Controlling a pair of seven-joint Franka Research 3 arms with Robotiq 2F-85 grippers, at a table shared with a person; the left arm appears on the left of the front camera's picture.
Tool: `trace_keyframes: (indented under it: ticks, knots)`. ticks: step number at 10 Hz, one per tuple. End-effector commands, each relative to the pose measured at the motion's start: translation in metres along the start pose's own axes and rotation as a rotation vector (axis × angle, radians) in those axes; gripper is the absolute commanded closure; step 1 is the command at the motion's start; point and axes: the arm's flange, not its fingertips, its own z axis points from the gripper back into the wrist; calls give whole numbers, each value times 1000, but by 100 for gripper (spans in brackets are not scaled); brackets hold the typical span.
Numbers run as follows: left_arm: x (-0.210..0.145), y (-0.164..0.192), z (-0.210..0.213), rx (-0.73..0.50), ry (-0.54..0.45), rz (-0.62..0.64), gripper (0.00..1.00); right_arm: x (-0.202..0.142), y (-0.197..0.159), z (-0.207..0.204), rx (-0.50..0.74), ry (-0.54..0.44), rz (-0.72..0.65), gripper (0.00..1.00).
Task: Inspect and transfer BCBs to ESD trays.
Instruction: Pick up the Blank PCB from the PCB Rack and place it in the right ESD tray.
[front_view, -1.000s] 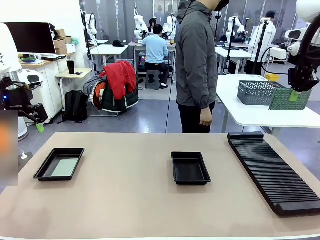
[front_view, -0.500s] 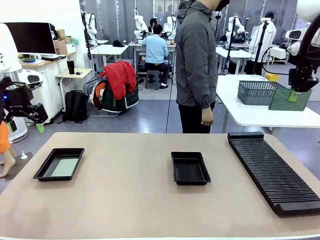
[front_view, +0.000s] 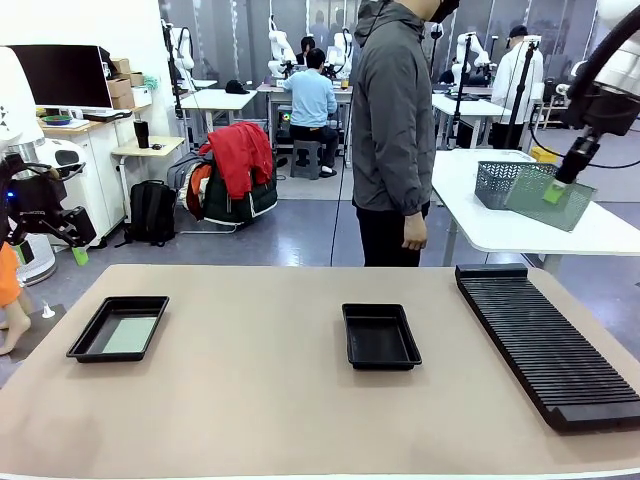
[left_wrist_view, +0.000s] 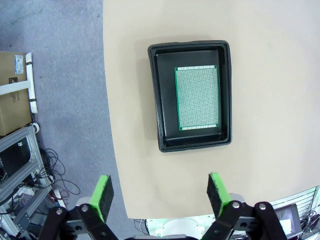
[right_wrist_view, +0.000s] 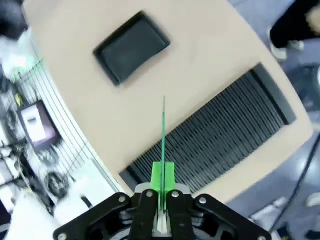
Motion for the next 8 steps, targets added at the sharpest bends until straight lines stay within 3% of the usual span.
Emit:
trace_keyframes:
  ticks: [1, 6, 8]
  knots:
    - [0, 1, -1, 2, -3, 2, 0, 13, 12, -25, 38, -85, -198, 97]
    - [0, 1, -1, 2, -3, 2, 0, 22, 25, -103, 279, -222, -593, 97]
    - [0, 1, -1, 2, -3, 2, 0, 27, 33, -139, 346, -275, -646, 97]
